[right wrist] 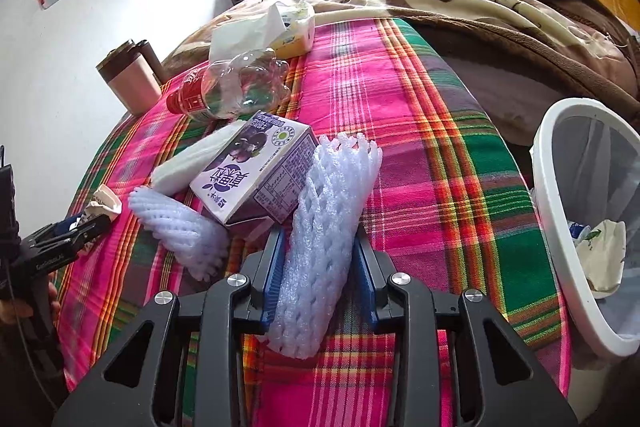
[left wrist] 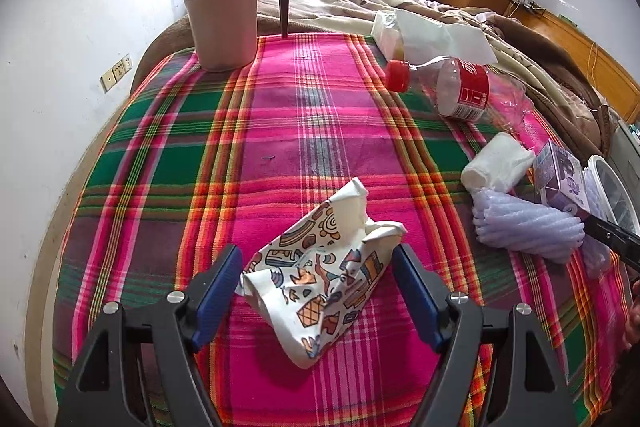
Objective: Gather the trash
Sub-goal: 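Grasp the patterned snack bag with the left gripper, then carry the foam net and snack bag over the wastebasket and release both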
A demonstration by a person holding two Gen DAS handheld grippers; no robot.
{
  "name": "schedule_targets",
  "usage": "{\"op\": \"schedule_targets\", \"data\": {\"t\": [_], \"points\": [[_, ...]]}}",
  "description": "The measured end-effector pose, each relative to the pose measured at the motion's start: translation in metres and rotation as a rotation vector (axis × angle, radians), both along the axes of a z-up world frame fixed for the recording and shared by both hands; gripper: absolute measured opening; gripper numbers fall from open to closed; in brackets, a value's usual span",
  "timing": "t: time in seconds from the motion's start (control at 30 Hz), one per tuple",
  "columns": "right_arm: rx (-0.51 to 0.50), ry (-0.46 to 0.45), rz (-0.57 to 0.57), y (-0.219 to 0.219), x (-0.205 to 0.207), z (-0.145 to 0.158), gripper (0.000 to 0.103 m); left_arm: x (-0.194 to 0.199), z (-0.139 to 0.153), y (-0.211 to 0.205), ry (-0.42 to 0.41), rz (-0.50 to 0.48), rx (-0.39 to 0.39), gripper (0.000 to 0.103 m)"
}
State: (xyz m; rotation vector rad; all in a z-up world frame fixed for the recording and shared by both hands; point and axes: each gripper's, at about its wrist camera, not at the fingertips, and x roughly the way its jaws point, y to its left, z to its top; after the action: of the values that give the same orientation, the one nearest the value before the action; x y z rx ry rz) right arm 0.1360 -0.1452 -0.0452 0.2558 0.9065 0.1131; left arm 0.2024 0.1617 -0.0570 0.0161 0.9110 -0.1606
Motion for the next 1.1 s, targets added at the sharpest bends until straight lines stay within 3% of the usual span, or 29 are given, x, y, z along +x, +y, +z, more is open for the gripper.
{"op": "schedule_targets", "data": {"t": [0.07, 0.33, 0.67, 1.1], "points": [[0.000, 0.002, -0.006, 0.001, 0.000, -0.001, 0.034, -0.001, 0.001, 0.000, -0.003, 0.004, -0.012, 0.078], [-0.001, -0.005, -0.020, 0.000, -0.004, 0.000, 0.031, -0.009, 0.006, -0.004, -0.013, -0.008, -0.049, 0.058], [0.017, -0.022, -0.017, -0.005, -0.011, 0.004, 0.027, -0.035, 0.014, -0.025, -0.046, -0.014, -0.075, 0.058], [0.043, -0.075, 0.006, -0.020, -0.023, 0.019, 0.027, -0.067, 0.052, -0.063, -0.133, -0.032, -0.125, 0.058]]}}
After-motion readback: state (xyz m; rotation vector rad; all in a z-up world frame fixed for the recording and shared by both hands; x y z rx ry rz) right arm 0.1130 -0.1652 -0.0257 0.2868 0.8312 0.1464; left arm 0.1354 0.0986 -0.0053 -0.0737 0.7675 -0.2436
